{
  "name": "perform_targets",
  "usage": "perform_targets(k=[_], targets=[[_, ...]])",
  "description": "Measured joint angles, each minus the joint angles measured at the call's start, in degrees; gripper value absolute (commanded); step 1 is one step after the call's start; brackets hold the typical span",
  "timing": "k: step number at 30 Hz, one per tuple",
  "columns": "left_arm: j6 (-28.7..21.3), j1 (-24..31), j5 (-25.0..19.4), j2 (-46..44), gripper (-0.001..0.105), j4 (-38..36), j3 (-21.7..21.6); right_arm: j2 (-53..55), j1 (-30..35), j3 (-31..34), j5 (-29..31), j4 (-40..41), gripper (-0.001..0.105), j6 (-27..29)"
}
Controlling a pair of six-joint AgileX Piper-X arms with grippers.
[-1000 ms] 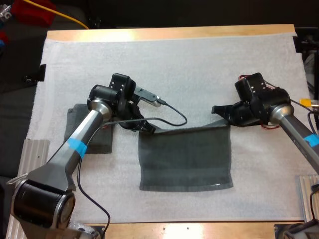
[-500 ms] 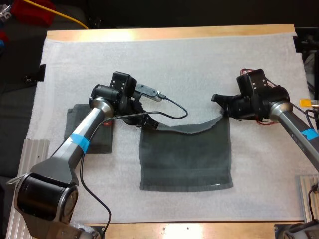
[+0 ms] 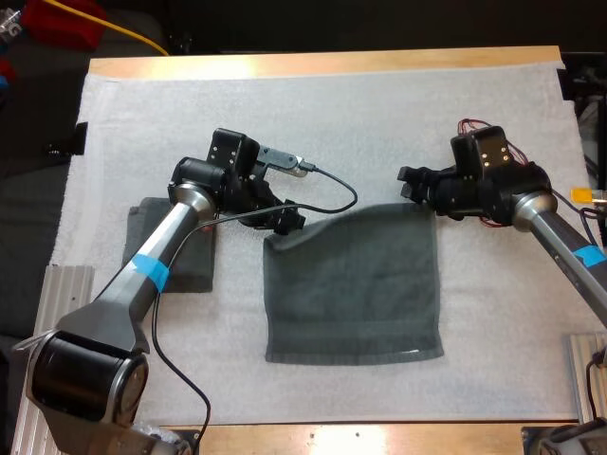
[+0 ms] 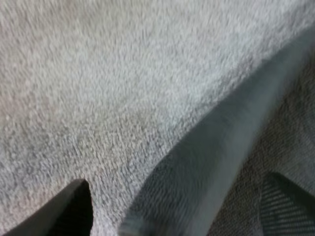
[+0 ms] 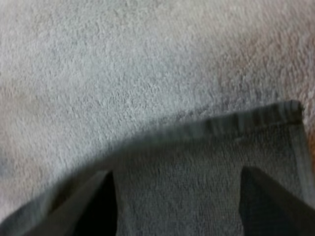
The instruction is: Pick towel from pile, fold and stack
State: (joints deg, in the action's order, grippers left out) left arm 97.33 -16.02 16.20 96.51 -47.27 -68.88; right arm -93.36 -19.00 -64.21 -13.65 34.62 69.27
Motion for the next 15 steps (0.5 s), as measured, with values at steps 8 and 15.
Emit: perform_targets(k=[8,15], targets=[[0.0,0.0,0.0,-7.4,0.067,-0.1,-0.4,4.4,0.0,0.0,0.0,1.1,0.054,6.3],[0.0,0.0,0.0,-14.9,0.067,-5.1,-0.6,11.4,0.0,0.0,0.7,7.9,0.054,8.6]])
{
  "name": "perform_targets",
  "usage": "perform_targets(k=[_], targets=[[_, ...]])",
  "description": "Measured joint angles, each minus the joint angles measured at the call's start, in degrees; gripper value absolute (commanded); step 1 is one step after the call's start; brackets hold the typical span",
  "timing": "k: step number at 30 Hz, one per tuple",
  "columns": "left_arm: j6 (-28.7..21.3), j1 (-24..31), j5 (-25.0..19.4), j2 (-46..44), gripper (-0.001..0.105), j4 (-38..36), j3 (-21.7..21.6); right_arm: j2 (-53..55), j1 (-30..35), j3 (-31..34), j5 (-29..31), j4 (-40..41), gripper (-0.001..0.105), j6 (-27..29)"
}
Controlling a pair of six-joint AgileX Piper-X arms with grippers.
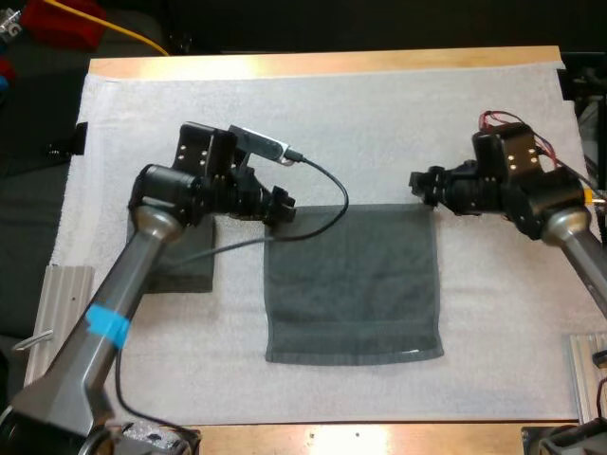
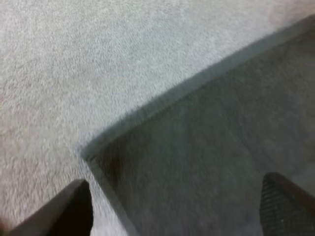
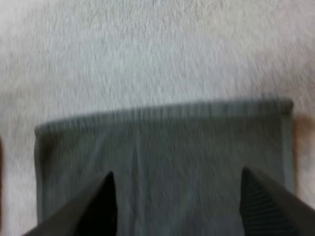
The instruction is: Pick towel from pile, fold and stack
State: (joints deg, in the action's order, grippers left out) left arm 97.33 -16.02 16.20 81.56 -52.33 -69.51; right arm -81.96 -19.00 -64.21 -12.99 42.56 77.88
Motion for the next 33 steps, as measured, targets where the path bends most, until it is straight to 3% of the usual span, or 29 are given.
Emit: perform_targets(k=[7,16,33], targets=[[1.3,0.0,0.0,-8.4,0.067,-4.9,0.0,6.9,0.0,0.0,2.4,9.0,0.054,3.4],[1.3,0.0,0.0,-19.3,0.067,-11.8,0.7,15.8,0.0,0.0,3.3,17.8,0.054,3.9],[5.7,0.0,0.0,-40.0,0.067,-18.7,13.1,28.3,0.0,0.0,3.3,27.4,0.054,3.9]])
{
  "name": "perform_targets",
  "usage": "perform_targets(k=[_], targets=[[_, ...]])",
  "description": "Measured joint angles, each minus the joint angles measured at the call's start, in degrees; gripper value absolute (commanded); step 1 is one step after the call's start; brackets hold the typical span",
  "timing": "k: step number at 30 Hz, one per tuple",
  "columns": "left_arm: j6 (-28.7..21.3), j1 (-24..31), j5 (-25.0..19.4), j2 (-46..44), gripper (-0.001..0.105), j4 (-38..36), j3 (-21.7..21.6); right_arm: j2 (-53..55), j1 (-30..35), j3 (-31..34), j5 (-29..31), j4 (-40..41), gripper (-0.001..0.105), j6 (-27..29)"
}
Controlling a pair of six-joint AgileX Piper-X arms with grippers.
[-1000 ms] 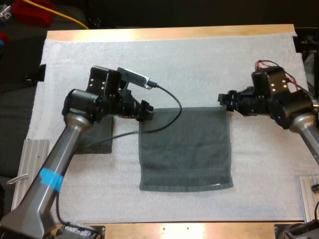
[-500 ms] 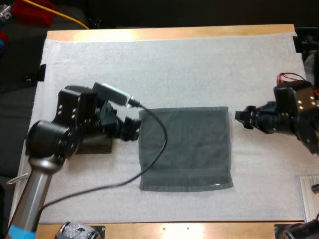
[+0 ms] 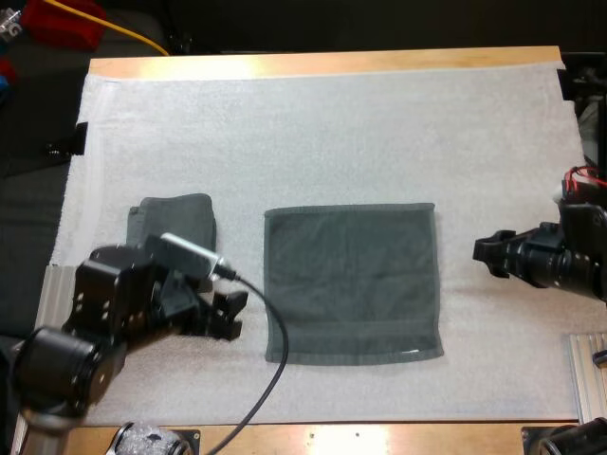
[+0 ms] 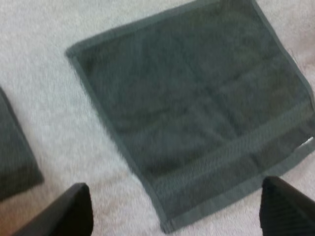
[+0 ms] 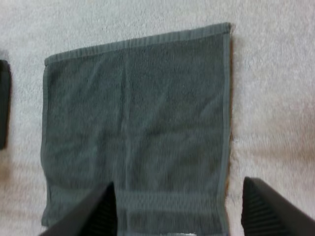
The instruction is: Pick towel from pile, fold and stack
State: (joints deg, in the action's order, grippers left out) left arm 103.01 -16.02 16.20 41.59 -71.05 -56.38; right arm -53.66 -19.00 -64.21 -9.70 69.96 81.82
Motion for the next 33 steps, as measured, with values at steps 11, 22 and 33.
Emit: perform_targets(k=[11,22,33], targets=[[0.2,0.0,0.0,-5.8,0.067,-8.0,0.2,5.6,0.0,0.0,0.0,6.4,0.054,0.0],[0.3,0.0,0.0,-8.5,0.067,-11.5,0.2,10.3,0.0,0.1,0.0,14.4,0.054,-0.4],[0.3,0.0,0.0,-9.4,0.067,-14.2,0.2,17.0,0.0,17.1,-5.4,12.4,0.054,-3.4]])
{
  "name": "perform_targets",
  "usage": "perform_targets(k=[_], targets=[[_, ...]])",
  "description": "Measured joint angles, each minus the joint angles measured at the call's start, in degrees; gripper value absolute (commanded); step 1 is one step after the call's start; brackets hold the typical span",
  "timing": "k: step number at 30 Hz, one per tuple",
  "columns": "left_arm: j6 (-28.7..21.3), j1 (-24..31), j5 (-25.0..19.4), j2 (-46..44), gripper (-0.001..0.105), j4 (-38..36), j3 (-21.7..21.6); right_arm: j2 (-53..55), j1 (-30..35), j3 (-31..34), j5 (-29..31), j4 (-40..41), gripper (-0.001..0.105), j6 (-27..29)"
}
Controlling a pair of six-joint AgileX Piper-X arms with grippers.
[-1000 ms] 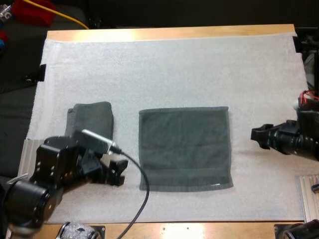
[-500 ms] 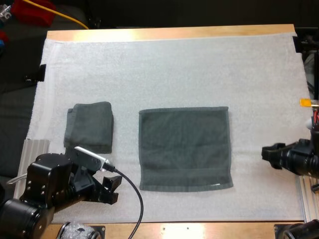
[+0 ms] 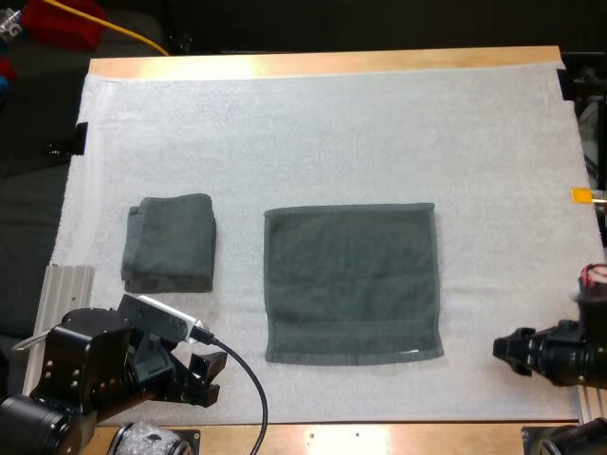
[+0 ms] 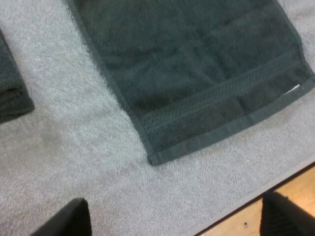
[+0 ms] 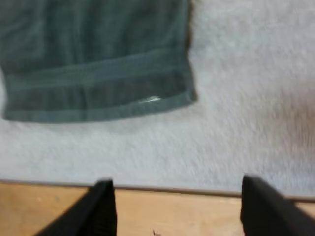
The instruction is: Pick towel from pile, fold and stack
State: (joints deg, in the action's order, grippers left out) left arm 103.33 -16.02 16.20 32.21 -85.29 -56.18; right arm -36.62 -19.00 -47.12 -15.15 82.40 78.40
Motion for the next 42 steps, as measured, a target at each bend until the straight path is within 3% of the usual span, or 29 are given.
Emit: perform_targets(k=[4,11,16,28,42], targets=[[0.4,0.0,0.0,0.0,0.067,0.0,1.6,0.3,0.0,5.7,0.0,-3.4,0.054,-0.1],[1.4,0.0,0.0,0.0,0.067,0.5,9.4,0.2,0.0,13.7,-3.8,-13.0,0.054,-3.5],[1.7,0.0,3.0,0.0,0.067,2.0,12.1,-1.3,0.0,18.4,-6.2,-19.5,0.054,-5.9],[1.7,0.0,3.8,0.0,0.067,4.4,12.8,-10.4,0.0,22.7,-8.1,-34.8,0.054,-11.6],[1.7,0.0,3.8,0.0,0.067,4.4,12.8,-23.7,0.0,22.8,-12.0,-41.2,0.054,-11.7]])
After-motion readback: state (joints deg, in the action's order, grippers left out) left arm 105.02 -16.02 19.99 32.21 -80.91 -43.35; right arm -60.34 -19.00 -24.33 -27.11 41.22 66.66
